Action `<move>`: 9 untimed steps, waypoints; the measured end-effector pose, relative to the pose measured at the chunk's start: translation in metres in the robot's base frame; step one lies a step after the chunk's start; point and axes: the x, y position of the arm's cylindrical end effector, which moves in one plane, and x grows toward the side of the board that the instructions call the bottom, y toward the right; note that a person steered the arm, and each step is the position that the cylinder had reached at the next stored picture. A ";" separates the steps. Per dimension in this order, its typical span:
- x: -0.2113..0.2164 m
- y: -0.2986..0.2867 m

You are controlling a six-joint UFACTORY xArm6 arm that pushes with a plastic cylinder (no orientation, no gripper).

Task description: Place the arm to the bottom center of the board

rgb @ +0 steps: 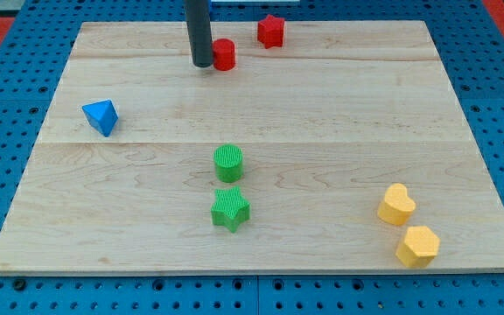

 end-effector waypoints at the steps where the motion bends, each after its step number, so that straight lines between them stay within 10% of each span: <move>1: -0.011 0.000; 7: 0.137 -0.002; 9: 0.301 -0.025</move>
